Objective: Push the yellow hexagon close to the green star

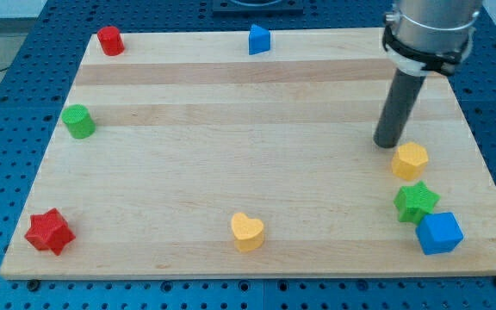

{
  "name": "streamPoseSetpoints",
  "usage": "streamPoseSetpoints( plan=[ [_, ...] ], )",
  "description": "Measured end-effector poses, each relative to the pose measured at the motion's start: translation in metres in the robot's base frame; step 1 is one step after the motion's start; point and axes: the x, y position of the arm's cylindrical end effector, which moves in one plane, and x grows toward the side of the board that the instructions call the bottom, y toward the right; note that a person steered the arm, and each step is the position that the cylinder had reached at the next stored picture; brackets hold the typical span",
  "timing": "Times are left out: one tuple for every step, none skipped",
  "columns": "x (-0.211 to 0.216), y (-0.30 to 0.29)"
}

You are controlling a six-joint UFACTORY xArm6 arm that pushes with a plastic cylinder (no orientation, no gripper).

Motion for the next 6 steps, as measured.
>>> streamPoseSetpoints(
  plan=[
    [0.024,0.007],
    [0.035,0.007],
    [0.048,0.007],
    [0.047,0.007],
    [0.007,-0.002],
    [-0.058,-0.001]
  ],
)
